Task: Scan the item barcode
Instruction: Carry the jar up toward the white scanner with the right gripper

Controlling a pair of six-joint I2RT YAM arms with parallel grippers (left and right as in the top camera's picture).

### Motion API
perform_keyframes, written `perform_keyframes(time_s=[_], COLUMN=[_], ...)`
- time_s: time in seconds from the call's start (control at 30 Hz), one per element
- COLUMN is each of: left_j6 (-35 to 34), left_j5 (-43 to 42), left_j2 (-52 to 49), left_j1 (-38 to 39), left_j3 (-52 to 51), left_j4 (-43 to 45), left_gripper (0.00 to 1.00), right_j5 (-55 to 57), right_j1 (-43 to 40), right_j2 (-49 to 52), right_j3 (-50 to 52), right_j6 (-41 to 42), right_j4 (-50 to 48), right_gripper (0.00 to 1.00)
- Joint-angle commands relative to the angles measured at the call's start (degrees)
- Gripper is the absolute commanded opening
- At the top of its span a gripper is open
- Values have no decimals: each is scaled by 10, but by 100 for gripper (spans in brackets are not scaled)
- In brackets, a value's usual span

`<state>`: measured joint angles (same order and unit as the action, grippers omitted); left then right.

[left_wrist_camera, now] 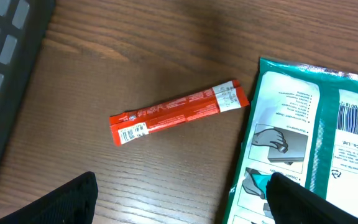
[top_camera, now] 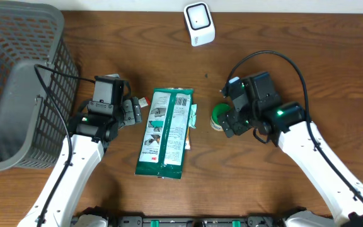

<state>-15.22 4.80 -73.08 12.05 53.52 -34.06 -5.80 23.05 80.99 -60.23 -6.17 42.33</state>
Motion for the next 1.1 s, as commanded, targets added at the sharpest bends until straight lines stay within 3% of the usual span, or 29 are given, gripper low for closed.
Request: perform_keyframes(time_s=[0.0,0.33,0.93,1.07], left_j6=[-3,-3,-3,-3], left_j5=[2,2,2,2], left_j2=[-3,-3,-3,-3], left_j1=[-3,-3,-3,-3], left_j3=[11,11,11,11], left_j4=[0,0,0,0], left_gripper=[88,88,88,88], right_j5=[-7,-22,-22,-21], right_j1=[-6,0,0,0], right_j2=[37,128,158,179], right_j3=[-9,-9,-8,-8], right_j6=[-5,-6,-8,-8], right_j4=[-2,-34,-77,-76], right_gripper=[85,83,87,82])
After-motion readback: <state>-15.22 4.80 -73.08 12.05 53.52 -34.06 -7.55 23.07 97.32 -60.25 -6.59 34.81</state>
